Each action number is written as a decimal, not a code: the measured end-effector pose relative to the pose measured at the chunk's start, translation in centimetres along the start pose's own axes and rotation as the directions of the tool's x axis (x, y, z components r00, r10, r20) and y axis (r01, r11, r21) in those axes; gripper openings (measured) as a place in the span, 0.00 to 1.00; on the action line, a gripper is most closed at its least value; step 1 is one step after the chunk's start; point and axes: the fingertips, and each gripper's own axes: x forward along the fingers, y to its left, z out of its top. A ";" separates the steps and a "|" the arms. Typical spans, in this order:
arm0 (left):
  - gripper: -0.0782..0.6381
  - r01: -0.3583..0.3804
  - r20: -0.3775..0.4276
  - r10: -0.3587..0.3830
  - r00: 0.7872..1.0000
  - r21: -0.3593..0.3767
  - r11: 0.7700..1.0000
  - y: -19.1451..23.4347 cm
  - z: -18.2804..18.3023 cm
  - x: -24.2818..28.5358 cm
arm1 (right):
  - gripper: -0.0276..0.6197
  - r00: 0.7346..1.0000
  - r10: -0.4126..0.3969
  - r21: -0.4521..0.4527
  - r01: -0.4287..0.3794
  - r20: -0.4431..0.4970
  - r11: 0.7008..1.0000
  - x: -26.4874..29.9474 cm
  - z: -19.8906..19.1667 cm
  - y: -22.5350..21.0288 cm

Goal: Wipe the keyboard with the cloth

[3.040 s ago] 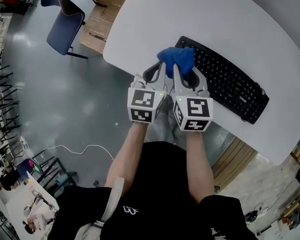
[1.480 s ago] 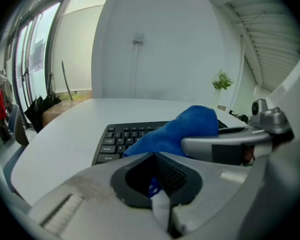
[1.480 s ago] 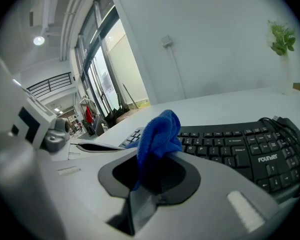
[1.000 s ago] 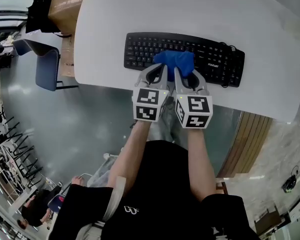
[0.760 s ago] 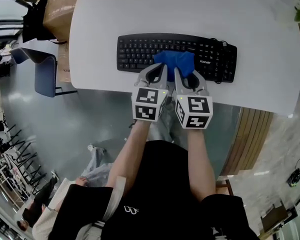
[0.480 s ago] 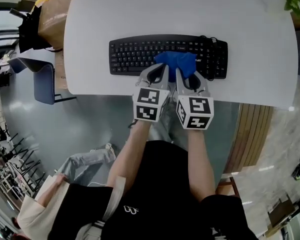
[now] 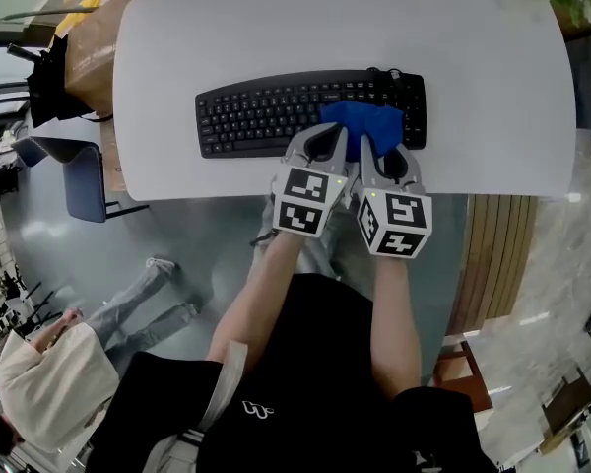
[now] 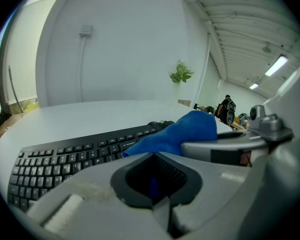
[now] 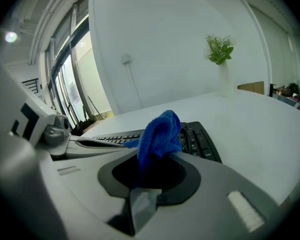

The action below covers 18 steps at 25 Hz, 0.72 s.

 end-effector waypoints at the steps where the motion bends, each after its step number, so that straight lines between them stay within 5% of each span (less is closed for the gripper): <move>1: 0.10 0.012 -0.001 -0.012 1.000 0.005 1.000 -0.3 0.2 0.3 | 0.16 1.000 -0.010 0.004 0.010 0.004 1.000 -0.1 0.2 -0.4; 18: 0.10 0.174 0.029 -0.175 0.984 0.032 0.984 -6.3 3.1 2.9 | 0.16 0.983 -0.176 0.062 0.172 0.057 0.983 -4.3 2.1 -7.2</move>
